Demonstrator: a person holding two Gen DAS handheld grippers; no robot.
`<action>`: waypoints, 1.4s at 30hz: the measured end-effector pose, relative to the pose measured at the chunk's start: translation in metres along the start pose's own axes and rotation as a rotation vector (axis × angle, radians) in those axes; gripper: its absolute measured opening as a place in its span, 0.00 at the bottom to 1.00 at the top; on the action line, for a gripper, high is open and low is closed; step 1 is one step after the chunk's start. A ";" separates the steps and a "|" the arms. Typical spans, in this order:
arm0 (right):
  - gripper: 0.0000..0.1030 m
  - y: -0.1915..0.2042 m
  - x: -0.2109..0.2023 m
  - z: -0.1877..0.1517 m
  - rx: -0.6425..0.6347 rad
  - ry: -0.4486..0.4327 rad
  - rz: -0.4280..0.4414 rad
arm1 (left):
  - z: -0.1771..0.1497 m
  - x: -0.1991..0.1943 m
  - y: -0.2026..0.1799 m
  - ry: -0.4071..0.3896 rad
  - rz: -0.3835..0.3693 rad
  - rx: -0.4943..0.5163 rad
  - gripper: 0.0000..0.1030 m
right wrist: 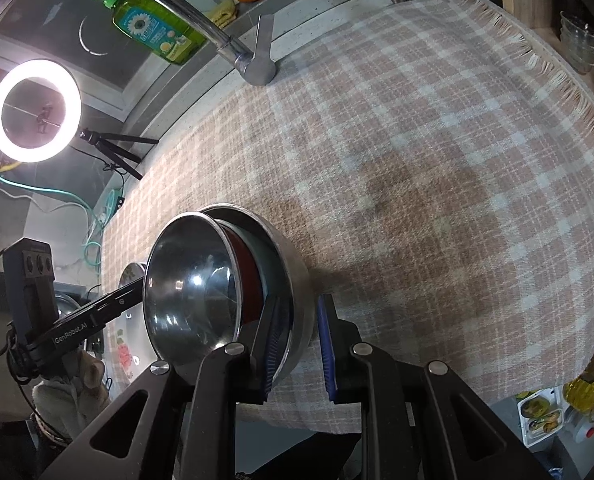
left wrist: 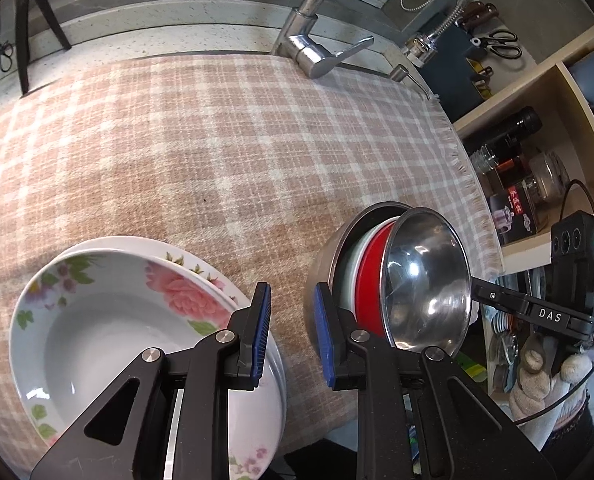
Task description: Organize plates and bowls
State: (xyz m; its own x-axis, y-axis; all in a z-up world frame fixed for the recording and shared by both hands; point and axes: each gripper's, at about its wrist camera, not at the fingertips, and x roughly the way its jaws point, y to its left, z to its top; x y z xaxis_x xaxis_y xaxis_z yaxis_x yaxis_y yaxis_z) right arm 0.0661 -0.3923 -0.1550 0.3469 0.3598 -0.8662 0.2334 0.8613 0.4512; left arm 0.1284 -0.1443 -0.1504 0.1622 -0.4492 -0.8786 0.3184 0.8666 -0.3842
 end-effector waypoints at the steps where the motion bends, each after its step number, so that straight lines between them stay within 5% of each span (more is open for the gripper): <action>1: 0.17 0.000 0.001 0.000 -0.001 0.002 0.002 | 0.001 0.001 0.001 0.005 -0.006 0.001 0.18; 13: 0.17 -0.002 0.002 -0.001 0.015 0.005 0.021 | -0.002 -0.006 0.000 0.019 -0.086 -0.006 0.17; 30: 0.17 0.002 0.009 -0.002 -0.015 0.033 -0.014 | -0.001 0.010 -0.015 0.050 0.013 0.077 0.16; 42: 0.10 0.006 0.013 0.000 -0.016 0.049 -0.015 | 0.001 0.018 -0.018 0.062 -0.001 0.065 0.08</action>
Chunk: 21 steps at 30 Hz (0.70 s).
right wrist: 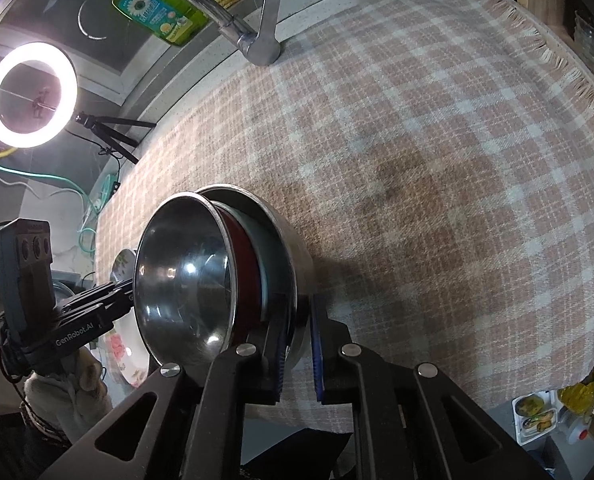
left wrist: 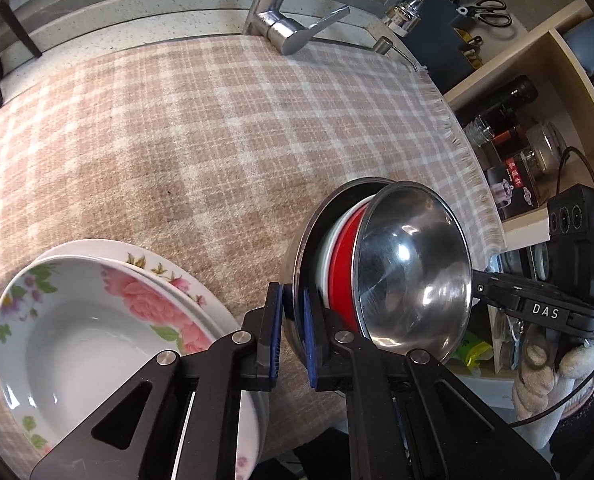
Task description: Organize plates and bowls
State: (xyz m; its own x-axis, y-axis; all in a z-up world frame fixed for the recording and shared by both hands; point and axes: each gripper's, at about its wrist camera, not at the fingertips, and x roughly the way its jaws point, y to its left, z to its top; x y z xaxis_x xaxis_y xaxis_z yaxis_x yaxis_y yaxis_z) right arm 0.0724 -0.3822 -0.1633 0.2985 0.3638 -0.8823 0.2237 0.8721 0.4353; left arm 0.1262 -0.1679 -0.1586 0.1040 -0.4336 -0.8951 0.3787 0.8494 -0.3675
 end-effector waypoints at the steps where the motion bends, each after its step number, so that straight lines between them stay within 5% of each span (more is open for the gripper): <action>1: 0.09 -0.001 0.000 0.000 0.008 0.002 0.004 | 0.000 0.000 0.000 0.001 -0.001 -0.003 0.08; 21: 0.09 0.013 -0.022 0.016 0.009 -0.035 0.005 | 0.010 -0.026 -0.008 -0.075 0.006 -0.028 0.08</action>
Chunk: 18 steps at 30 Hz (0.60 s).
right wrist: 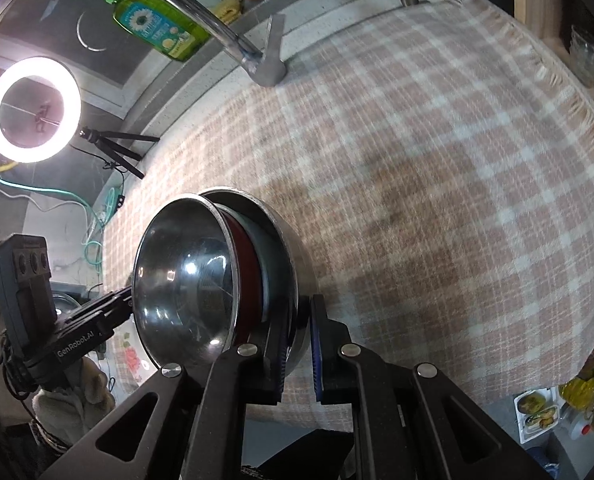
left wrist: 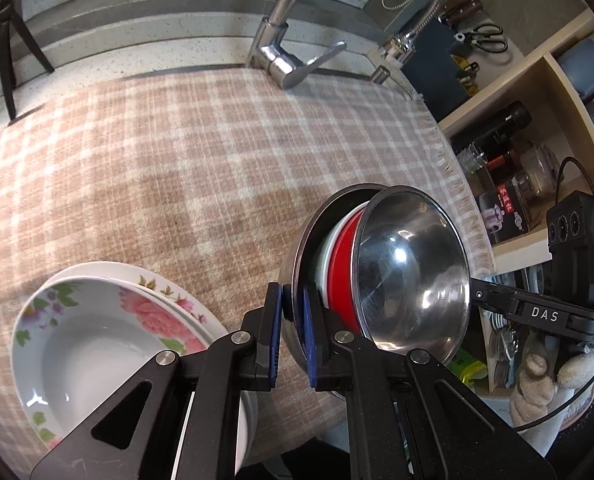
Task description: Organize plates and bowls
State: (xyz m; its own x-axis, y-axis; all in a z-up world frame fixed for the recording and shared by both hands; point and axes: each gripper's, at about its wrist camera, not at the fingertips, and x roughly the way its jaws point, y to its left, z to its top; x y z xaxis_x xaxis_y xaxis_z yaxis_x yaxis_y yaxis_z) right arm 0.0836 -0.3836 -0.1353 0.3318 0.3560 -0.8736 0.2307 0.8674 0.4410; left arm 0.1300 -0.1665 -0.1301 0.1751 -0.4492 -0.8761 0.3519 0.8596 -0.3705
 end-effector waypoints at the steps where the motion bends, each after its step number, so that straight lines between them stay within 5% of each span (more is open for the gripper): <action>1: 0.09 0.004 -0.003 0.001 -0.007 -0.005 0.002 | 0.001 -0.003 0.000 -0.008 0.001 -0.001 0.08; 18: 0.09 0.092 -0.002 0.015 -0.174 0.002 0.048 | -0.011 -0.071 0.040 -0.145 0.074 -0.105 0.08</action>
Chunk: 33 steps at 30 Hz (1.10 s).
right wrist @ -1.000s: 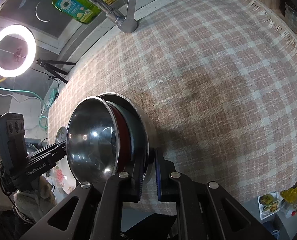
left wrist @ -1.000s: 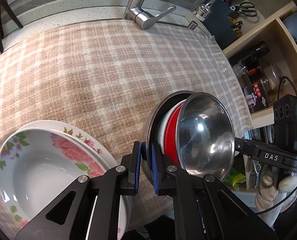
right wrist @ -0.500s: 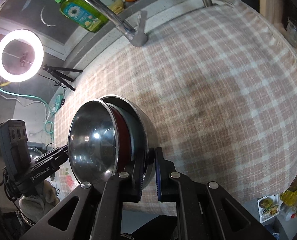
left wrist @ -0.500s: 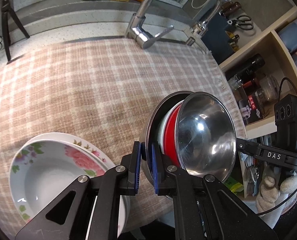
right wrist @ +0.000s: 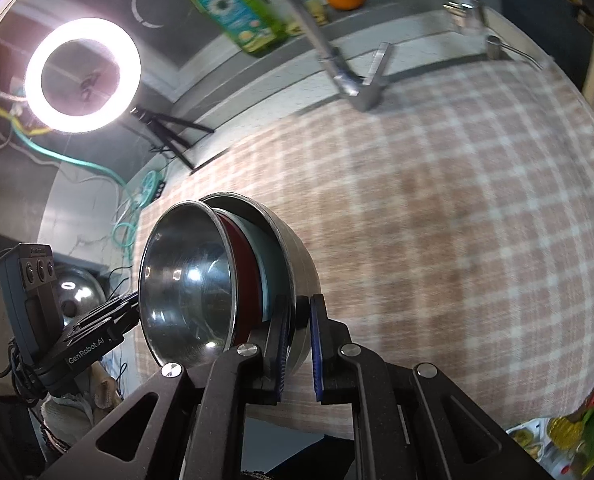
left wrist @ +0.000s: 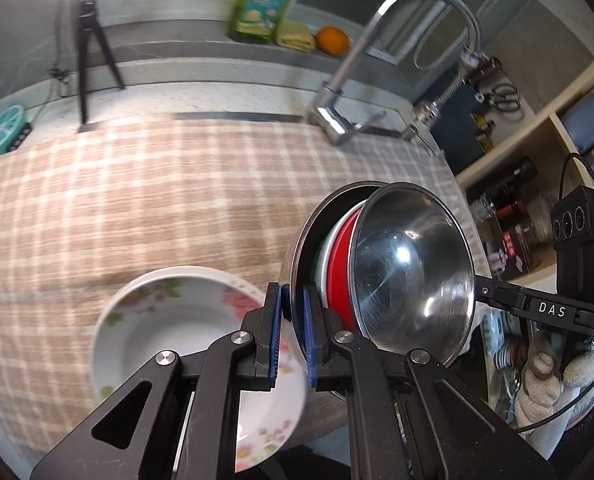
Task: Organize plates and bowls
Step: 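Lower the nested bowls onto the rose plate on the stack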
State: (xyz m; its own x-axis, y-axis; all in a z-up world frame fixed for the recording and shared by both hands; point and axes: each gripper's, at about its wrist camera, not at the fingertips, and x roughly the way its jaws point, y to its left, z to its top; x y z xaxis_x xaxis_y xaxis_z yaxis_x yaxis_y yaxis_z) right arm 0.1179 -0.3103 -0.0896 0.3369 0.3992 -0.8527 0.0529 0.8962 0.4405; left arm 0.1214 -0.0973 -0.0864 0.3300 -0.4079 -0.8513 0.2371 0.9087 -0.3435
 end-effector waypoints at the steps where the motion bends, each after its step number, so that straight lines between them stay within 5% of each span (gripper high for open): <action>1: 0.09 0.004 0.002 0.000 -0.010 0.003 0.004 | -0.001 -0.005 0.005 -0.008 0.009 -0.008 0.08; 17: 0.09 0.070 0.046 -0.012 -0.126 0.091 0.047 | -0.032 -0.043 0.066 -0.055 0.077 -0.139 0.08; 33: 0.09 0.092 0.080 -0.029 -0.149 0.155 0.029 | -0.057 -0.043 0.101 -0.037 0.084 -0.203 0.08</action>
State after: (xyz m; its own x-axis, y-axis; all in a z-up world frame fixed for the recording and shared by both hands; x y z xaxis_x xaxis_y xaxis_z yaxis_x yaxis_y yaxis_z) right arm 0.1224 -0.1898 -0.1254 0.1865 0.4395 -0.8787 -0.0984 0.8982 0.4284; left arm 0.0794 0.0171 -0.1075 0.3747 -0.3297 -0.8665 0.0195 0.9372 -0.3482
